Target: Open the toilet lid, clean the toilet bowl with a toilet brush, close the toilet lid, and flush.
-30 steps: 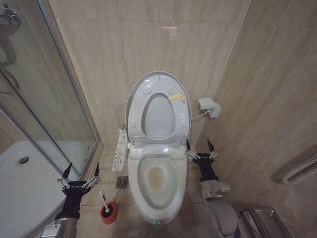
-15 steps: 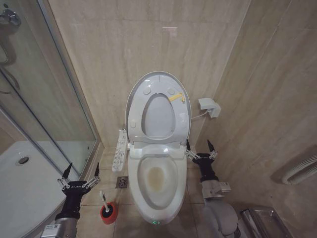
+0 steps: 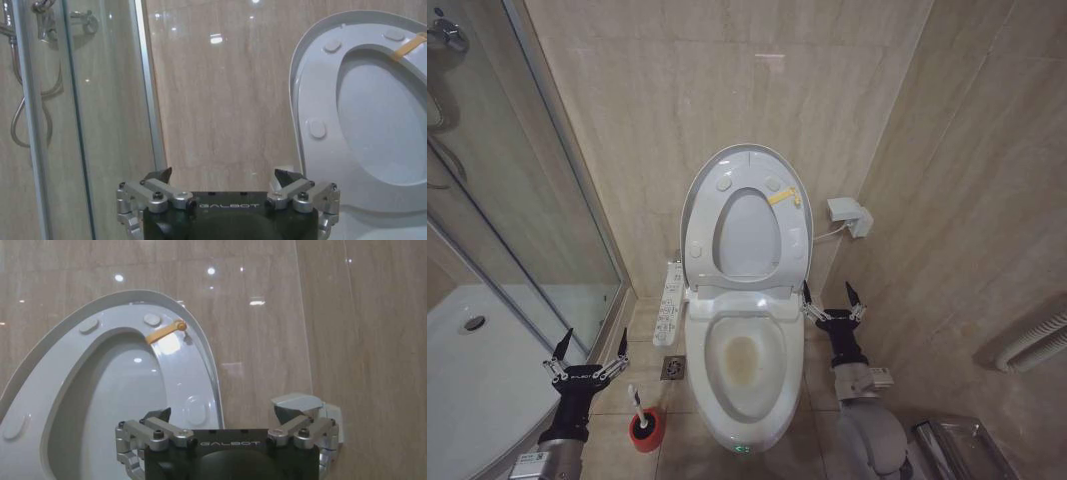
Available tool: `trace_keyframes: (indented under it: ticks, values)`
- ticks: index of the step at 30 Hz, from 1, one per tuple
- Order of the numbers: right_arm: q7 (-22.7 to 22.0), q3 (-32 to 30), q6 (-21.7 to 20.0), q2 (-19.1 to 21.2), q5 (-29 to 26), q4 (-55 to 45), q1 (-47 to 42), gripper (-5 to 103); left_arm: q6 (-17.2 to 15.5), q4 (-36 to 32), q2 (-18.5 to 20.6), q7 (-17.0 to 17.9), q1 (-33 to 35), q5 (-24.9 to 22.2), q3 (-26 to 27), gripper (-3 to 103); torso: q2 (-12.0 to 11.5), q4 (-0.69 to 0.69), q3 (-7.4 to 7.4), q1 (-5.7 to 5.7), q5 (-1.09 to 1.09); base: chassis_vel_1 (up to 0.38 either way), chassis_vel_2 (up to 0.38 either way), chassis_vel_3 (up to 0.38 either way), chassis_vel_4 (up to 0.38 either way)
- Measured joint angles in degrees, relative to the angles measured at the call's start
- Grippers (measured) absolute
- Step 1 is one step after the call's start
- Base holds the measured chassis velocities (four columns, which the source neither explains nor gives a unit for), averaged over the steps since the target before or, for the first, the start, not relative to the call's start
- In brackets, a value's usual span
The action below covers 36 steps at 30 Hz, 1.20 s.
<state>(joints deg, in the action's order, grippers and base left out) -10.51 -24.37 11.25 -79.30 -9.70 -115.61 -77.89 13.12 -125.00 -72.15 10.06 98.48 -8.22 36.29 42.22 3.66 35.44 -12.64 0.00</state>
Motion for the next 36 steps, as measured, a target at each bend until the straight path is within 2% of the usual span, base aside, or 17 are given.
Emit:
trace_keyframes:
  ticks: [26, 28, 32, 33, 36]
  values:
    - [0.08, -0.30, -0.09, -0.04, 0.05, 0.00, -0.52, 100, 0.00, 0.00, 0.00, 0.00, 0.00, 0.00, 0.00, 100, 0.00, 0.00, 0.00, 0.00, 0.00, 0.000, 0.000, 0.000, 0.000]
    - [0.29, -0.73, -0.28, -0.13, 0.19, -0.12, -1.11, 100, 0.00, 0.00, 0.00, 0.00, 0.00, 0.00, 0.00, 100, 0.00, -0.03, 0.00, 0.00, 0.00, 0.000, 0.000, 0.000, 0.000]
    - [2.79, -5.64, -3.27, -1.19, 1.90, -1.50, -9.18, 100, 0.00, 0.00, 0.00, 0.00, 0.00, 0.00, 0.00, 100, 0.00, 0.02, 0.00, 0.00, 0.01, 0.000, 0.000, 0.000, 0.000]
    - [2.79, -5.64, -3.27, -1.19, 1.90, -1.50, -9.18, 100, 0.00, 0.00, 0.00, 0.00, 0.00, 0.00, 0.00, 100, 0.00, 0.02, 0.00, 0.00, 0.01, 0.000, 0.000, 0.000, 0.000]
    - [5.09, -10.07, -5.91, -2.18, 3.42, -2.84, -16.34, 100, 0.00, 0.00, 0.00, 0.01, 0.00, 0.00, -0.01, 100, 0.00, 0.01, -0.01, 0.01, 0.01, 0.000, 0.000, 0.000, 0.000]
